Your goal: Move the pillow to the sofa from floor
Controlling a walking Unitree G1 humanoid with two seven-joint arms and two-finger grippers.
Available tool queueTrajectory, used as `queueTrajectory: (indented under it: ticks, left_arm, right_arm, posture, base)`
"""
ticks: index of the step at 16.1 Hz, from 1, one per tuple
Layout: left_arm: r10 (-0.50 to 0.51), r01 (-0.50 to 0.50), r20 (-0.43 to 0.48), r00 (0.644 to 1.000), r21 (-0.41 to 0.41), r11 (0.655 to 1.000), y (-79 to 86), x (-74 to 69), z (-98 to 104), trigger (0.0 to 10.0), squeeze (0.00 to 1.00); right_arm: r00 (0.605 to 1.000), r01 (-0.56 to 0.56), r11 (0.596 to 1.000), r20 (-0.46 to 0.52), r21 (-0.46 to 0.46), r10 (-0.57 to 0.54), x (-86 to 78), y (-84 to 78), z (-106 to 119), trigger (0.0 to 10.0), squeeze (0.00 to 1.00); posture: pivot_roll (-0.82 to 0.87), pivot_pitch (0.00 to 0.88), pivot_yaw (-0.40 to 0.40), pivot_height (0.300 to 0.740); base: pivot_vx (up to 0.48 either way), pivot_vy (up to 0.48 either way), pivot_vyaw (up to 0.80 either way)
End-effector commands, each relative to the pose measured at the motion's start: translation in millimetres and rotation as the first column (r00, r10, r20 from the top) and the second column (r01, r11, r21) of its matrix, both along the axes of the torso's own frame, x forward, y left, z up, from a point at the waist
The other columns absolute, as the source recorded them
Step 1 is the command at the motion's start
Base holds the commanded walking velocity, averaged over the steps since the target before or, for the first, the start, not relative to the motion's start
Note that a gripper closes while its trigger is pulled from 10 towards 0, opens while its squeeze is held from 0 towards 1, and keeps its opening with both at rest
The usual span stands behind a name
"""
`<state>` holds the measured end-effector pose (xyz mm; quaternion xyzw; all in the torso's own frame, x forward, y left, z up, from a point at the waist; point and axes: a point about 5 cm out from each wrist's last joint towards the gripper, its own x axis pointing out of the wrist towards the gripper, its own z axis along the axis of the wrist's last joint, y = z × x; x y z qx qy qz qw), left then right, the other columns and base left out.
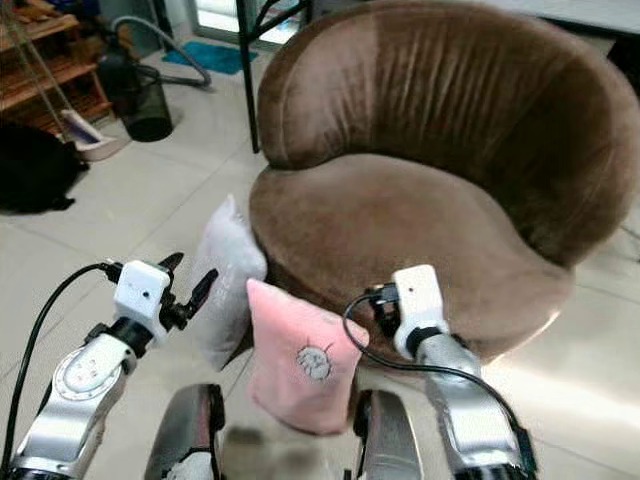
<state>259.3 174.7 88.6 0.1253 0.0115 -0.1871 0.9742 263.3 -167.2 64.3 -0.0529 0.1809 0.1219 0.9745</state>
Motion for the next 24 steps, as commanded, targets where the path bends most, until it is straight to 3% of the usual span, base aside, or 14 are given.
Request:
queueTrajectory:
  ticks: [1, 4, 5, 6, 7, 9, 11, 13, 15, 18, 20, 22, 23, 24]
  left_arm:
    - [-0.043, 0.043, 0.015, 0.999, 0.022, 0.999, -3.7, -4.4, 3.7, 10.0, 0.00]
    - [-0.095, 0.094, 0.033, 0.995, 0.055, 0.994, 2.6, -21.8, 10.5, 10.0, 0.00]
    - [-0.142, 0.141, 0.014, 0.990, 0.045, 0.989, 2.7, -27.7, 12.5, 10.0, 0.00]
    - [-0.227, 0.228, -0.022, 0.974, 0.079, 0.971, 0.2, -32.8, 9.5, 10.0, 0.00]
    - [-0.242, 0.243, -0.025, 0.970, 0.095, 0.965, 0.1, -33.7, 9.9, 10.0, 0.00]
    - [-0.269, 0.274, -0.063, 0.961, 0.086, 0.958, 3.1, -41.6, 17.5, 10.0, 0.00]
    - [-0.275, 0.280, -0.071, 0.959, 0.078, 0.957, 5.0, -46.6, 20.8, 10.0, 0.00]
    - [-0.309, 0.319, -0.125, 0.943, 0.070, 0.945, 9.2, -56.9, 23.3, 10.0, 0.00]
    - [-0.336, 0.345, -0.157, 0.929, 0.033, 0.938, 10.3, -65.0, 24.2, 10.0, 0.00]
    - [-0.349, 0.359, -0.194, 0.917, 0.019, 0.933, 10.4, -69.5, 16.2, 10.0, 0.00]
    - [-0.340, 0.353, -0.224, 0.914, 0.020, 0.936, 1.4, -61.9, -0.2, 10.0, 0.00]
    - [-0.340, 0.353, -0.229, 0.912, 0.017, 0.935, -9.0, -62.7, -4.8, 10.0, 0.00]
    - [-0.343, 0.357, -0.237, 0.909, 0.017, 0.934, -22.1, -67.9, -7.4, 10.0, 0.00]
    - [-0.346, 0.360, -0.239, 0.907, 0.019, 0.933, -29.2, -72.1, -8.6, 10.0, 0.00]
  right_arm:
    - [1.000, 0.001, 1.000, -0.007, 0.029, -0.001, 3.8, 2.4, -4.3, 10.0, 0.00]
    - [0.999, -0.004, 0.997, -0.044, 0.083, 0.007, 6.2, 22.3, -21.8, 10.0, 0.00]
    - [0.999, 0.016, 0.989, -0.050, 0.149, -0.009, 10.9, 30.6, -24.2, 10.0, 0.00]
    - [0.991, 0.135, 0.950, -0.050, 0.283, -0.126, 22.1, 29.1, -23.3, 10.0, 1.00]
    - [0.986, 0.167, 0.938, -0.057, 0.303, -0.157, 24.6, 27.6, -24.0, 10.0, 1.00]
    - [0.957, 0.290, 0.867, -0.129, 0.405, -0.260, 33.1, 24.2, -31.0, 10.0, 1.00]
    - [0.946, 0.325, 0.833, -0.143, 0.447, -0.292, 35.5, 21.9, -32.2, 10.0, 1.00]
    - [0.915, 0.403, 0.767, -0.194, 0.500, -0.355, 39.7, 18.8, -37.3, 10.0, 1.00]
    - [0.911, 0.413, 0.761, -0.213, 0.500, -0.354, 39.4, 22.2, -42.3, 10.0, 1.00]
    - [0.911, 0.411, 0.695, -0.234, 0.590, -0.340, 47.8, 29.9, -38.8, 10.0, 1.00]
    - [0.920, 0.393, 0.715, -0.240, 0.578, -0.311, 51.9, 40.7, -39.1, 10.0, 1.00]
    - [0.918, 0.396, 0.697, -0.243, 0.597, -0.314, 54.0, 44.2, -38.0, 10.0, 1.00]
    - [0.919, 0.391, 0.685, -0.229, 0.615, -0.320, 58.5, 49.9, -34.0, 10.0, 0.83]
    - [0.919, 0.392, 0.692, -0.221, 0.606, -0.328, 60.6, 52.1, -32.1, 10.0, 0.00]
  posture:
    - [0.04, 0.067, 0.004, 0.535]
    - [0.08, 0.103, 0.032, 0.515]
    - [0.07, 0.111, 0.047, 0.515]
    - [0.10, 0.171, 0.067, 0.515]
    - [0.10, 0.171, 0.067, 0.515]
    - [0.14, 0.213, 0.081, 0.515]
    - [0.15, 0.220, 0.085, 0.515]
    - [0.19, 0.258, 0.094, 0.515]
    - [0.21, 0.253, 0.102, 0.515]
    - [0.22, 0.272, 0.117, 0.515]
    - [0.24, 0.274, 0.110, 0.515]
    - [0.25, 0.276, 0.109, 0.515]
    - [0.27, 0.278, 0.112, 0.515]
    - [0.28, 0.277, 0.114, 0.515]
  base:
    - [0.000, 0.000, 0.00]
    - [0.000, 0.000, 0.00]
    - [0.000, 0.000, 0.00]
    - [0.000, 0.000, 0.00]
    - [0.000, 0.000, 0.00]
    - [0.000, 0.000, 0.00]
    - [0.000, 0.000, 0.00]
    - [0.000, 0.000, 0.00]
    - [0.000, 0.000, 0.00]
    - [0.000, 0.000, 0.00]
    - [0.000, 0.000, 0.00]
    - [0.000, 0.000, 0.00]
    - [0.000, 0.000, 0.00]
    - [0.000, 0.000, 0.00]
